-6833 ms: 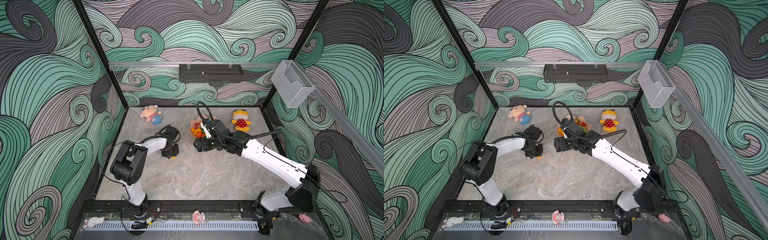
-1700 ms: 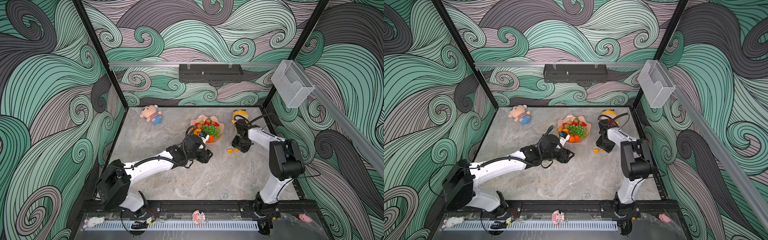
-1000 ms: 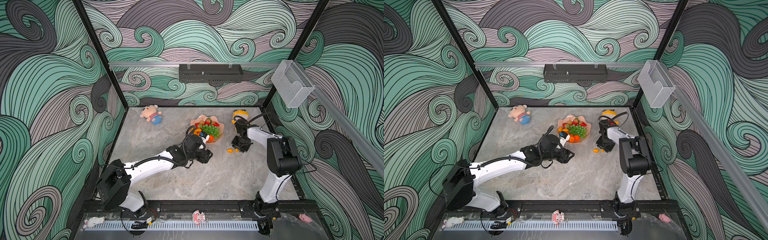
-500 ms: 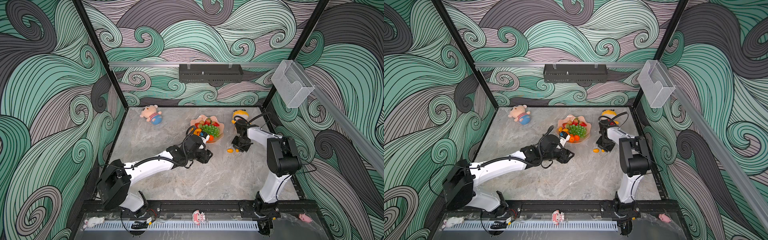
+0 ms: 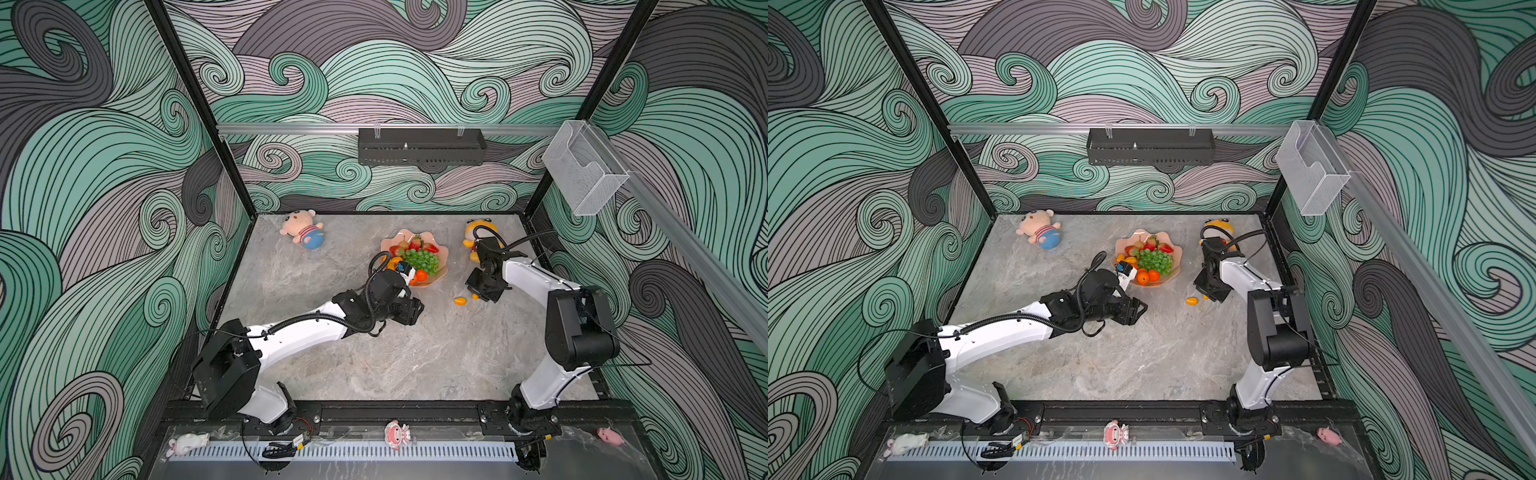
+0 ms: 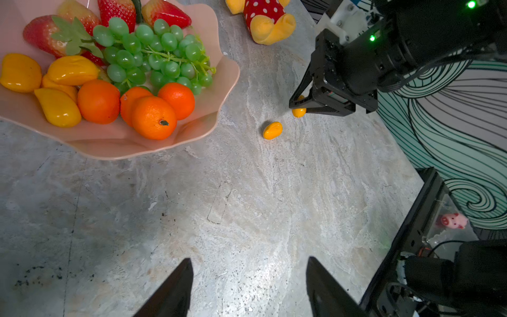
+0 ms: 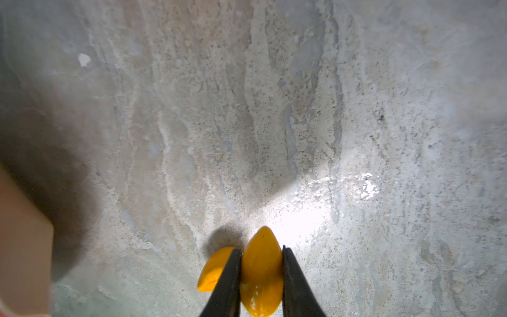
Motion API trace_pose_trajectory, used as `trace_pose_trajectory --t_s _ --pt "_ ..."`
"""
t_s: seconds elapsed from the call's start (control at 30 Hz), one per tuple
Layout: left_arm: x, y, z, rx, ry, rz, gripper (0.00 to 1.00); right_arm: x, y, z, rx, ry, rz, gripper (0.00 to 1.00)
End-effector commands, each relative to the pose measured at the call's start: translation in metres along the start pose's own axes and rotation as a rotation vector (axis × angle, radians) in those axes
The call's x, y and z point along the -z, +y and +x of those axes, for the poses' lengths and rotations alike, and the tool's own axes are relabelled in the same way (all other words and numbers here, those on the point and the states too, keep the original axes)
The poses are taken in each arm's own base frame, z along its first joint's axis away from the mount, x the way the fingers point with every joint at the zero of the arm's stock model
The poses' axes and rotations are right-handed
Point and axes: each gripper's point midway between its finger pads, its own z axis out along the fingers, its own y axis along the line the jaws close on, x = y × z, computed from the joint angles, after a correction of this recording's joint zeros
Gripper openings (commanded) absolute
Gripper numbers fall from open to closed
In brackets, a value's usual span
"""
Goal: Place and organize the fake fruits in the fruit bowl
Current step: 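Lift the held yellow fruit with the right gripper and carry it over the bowl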
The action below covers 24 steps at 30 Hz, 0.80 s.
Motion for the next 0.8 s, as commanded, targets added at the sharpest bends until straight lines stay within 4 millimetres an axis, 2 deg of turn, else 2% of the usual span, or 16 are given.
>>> trace_pose_trajectory --t_s 0.0,0.1,0.23,0.37,0.47,0.6,0.77 --pt "0.01 0.002 -0.017 0.035 -0.053 -0.009 0.71 0.018 0.004 -0.003 0.053 -0.059 -0.005 0.2" --pt "0.021 0.007 -0.025 0.055 -0.087 -0.01 0.73 0.031 0.016 -0.003 0.111 -0.099 -0.009 0.2" --pt "0.027 0.025 -0.029 0.11 -0.108 -0.023 0.79 0.05 0.041 -0.004 0.198 -0.162 -0.038 0.2" --pt "0.033 0.048 -0.033 0.193 -0.124 -0.013 0.9 0.069 0.071 -0.001 0.294 -0.212 -0.062 0.2" --pt "0.04 0.071 -0.037 0.258 -0.148 -0.025 0.92 0.081 0.096 0.004 0.351 -0.233 -0.101 0.2" --pt "0.05 0.1 -0.044 0.336 -0.185 -0.049 0.95 0.091 0.131 0.012 0.44 -0.239 -0.164 0.19" --pt "0.058 0.125 -0.056 0.429 -0.226 -0.042 0.99 0.089 0.183 0.035 0.576 -0.169 -0.297 0.19"
